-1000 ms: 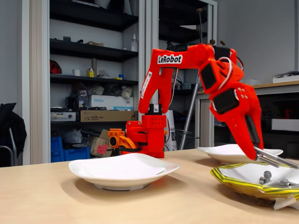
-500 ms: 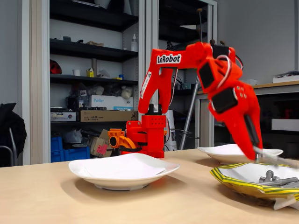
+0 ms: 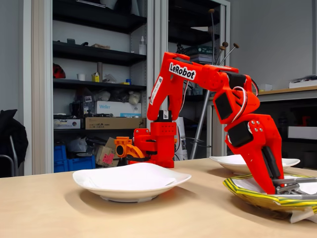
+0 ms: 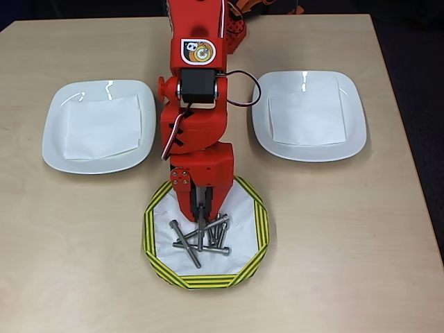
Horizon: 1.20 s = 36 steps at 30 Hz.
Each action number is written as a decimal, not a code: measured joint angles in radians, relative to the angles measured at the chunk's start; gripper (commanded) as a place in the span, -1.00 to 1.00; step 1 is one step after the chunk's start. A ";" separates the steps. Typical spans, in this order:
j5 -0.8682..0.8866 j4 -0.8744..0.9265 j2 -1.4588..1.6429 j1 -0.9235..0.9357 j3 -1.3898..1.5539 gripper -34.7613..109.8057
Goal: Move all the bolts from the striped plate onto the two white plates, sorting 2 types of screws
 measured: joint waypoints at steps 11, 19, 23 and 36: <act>-0.017 -0.002 -0.002 0.005 0.002 -0.52; -0.035 0.020 0.005 0.005 -0.002 -0.52; -0.031 0.055 0.011 0.005 -0.015 -0.49; -0.018 0.084 0.023 -0.002 -0.009 -0.52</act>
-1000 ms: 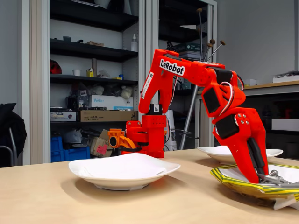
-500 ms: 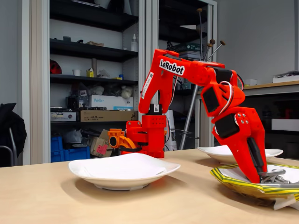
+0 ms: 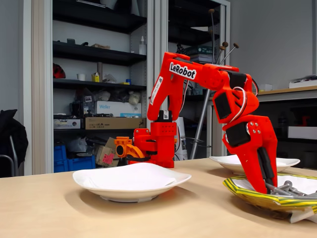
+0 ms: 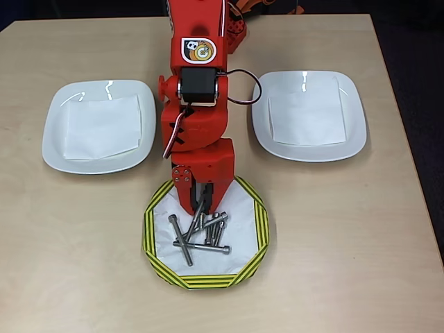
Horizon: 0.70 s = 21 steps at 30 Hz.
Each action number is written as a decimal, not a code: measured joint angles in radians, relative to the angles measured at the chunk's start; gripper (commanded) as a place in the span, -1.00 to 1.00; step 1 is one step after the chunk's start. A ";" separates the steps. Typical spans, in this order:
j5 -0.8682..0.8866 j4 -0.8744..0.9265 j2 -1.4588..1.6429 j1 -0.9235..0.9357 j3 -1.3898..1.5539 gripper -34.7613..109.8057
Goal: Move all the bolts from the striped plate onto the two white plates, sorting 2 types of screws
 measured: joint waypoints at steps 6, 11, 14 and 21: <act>0.005 0.014 0.000 -0.006 -0.003 -0.52; 0.014 0.029 0.008 -0.008 -0.003 -0.40; 0.014 0.035 0.008 -0.015 -0.003 -0.38; 0.029 0.040 0.011 -0.017 0.002 -0.45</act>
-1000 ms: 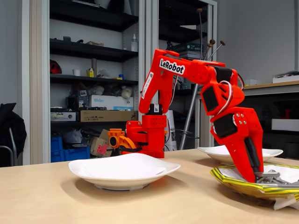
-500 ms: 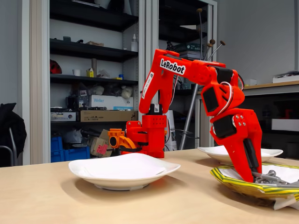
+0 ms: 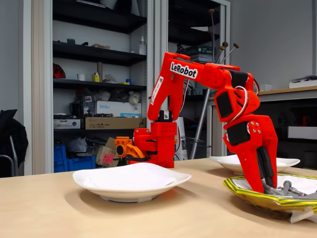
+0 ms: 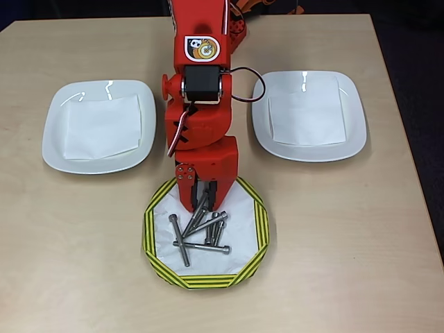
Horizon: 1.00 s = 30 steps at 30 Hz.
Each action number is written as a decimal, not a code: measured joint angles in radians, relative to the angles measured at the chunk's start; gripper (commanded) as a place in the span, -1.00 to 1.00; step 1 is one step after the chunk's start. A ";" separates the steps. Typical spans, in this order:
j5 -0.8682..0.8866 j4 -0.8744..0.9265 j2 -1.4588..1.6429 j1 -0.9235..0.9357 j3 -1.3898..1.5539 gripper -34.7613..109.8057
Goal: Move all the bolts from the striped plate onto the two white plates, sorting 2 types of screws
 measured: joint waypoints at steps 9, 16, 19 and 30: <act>0.012 0.037 0.064 0.000 0.060 -0.48; 0.014 0.046 0.086 0.000 0.083 -0.52; 0.006 0.057 0.086 0.000 0.072 -0.52; -0.224 0.296 0.066 0.087 -0.250 -0.52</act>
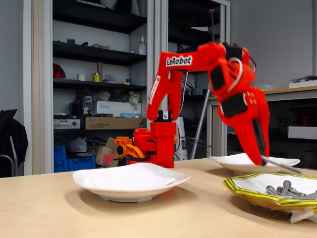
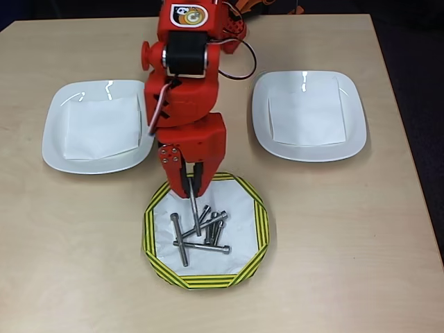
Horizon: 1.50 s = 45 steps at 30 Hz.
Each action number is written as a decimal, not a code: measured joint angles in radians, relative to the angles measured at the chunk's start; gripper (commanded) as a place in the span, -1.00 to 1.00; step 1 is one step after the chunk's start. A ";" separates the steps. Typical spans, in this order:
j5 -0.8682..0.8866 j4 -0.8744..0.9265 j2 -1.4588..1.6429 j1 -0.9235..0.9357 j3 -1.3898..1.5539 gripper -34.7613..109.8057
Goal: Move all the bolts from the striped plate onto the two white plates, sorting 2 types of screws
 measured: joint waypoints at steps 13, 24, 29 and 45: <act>-0.276 0.247 0.219 0.325 0.127 -0.52; -0.430 0.133 0.364 0.572 0.442 -0.37; -0.417 0.067 0.367 0.565 0.500 -0.31; -0.212 -0.163 0.094 0.121 0.192 -0.32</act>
